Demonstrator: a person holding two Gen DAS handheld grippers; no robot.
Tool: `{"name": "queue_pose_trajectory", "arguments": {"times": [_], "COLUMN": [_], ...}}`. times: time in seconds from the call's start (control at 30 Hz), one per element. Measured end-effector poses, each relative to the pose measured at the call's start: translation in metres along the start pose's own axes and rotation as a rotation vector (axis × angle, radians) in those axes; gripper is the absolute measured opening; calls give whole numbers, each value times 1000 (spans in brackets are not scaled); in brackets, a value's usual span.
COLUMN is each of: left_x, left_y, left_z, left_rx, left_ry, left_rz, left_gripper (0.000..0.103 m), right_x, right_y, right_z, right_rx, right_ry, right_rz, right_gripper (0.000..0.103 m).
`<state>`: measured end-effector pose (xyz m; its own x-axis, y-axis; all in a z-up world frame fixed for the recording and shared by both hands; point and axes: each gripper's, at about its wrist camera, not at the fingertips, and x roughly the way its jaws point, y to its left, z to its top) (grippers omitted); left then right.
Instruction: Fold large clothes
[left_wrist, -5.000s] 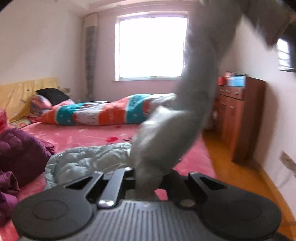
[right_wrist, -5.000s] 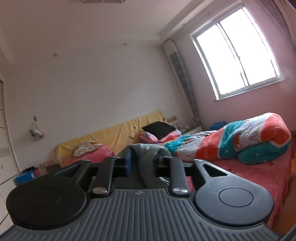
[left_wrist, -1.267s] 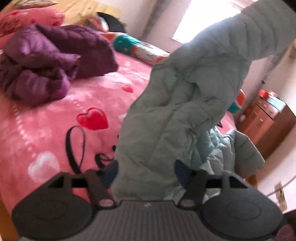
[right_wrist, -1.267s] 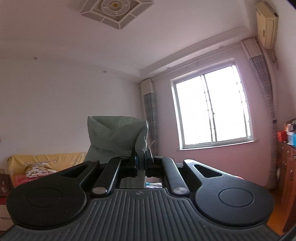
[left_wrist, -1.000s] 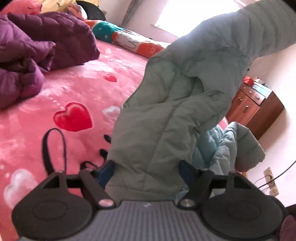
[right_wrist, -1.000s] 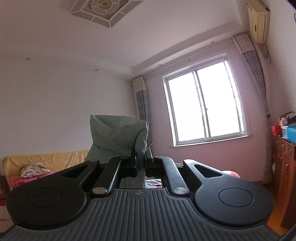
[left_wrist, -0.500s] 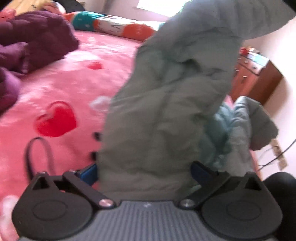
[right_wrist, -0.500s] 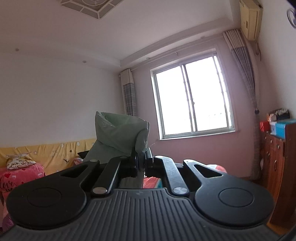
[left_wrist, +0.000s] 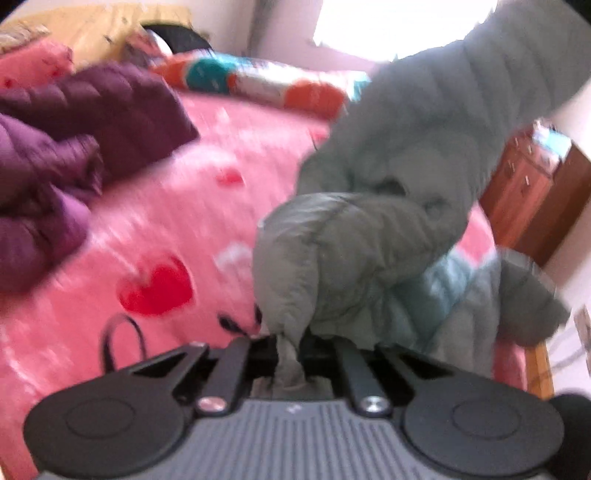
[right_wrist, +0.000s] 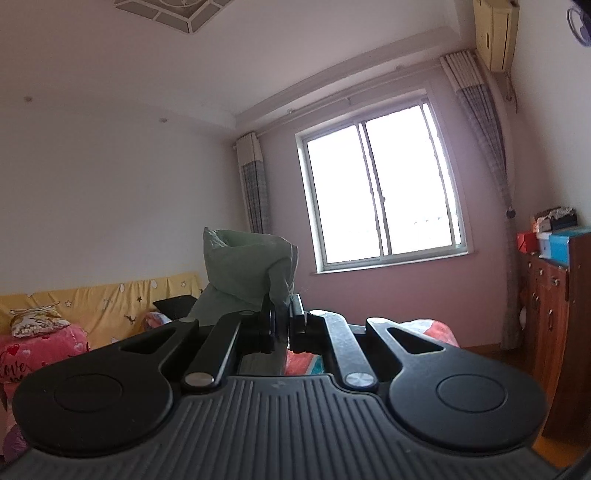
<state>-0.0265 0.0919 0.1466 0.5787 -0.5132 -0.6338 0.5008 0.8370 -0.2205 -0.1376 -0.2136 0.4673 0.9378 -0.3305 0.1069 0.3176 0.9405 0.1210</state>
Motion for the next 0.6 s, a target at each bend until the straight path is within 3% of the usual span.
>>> {"name": "queue_pose_trajectory", "arguments": {"times": [0.3,0.47,0.6], "left_x": [-115,-179,-217], "left_y": [0,-8,-17], "left_z": [59,85,95], "left_rx": [48,73,35], "left_ry": [-269,-387,-495], "left_rz": [46,44,26], "left_gripper": [1,1,1], "right_x": [-53,-80,-98], "right_y": [-15,-34,-51], "right_z": [33,58,70], "right_rx": [21,23,2], "right_ry": [-116,-201,-256], "right_rz": [-77,-160,-242], "right_gripper": [7,7,7]}}
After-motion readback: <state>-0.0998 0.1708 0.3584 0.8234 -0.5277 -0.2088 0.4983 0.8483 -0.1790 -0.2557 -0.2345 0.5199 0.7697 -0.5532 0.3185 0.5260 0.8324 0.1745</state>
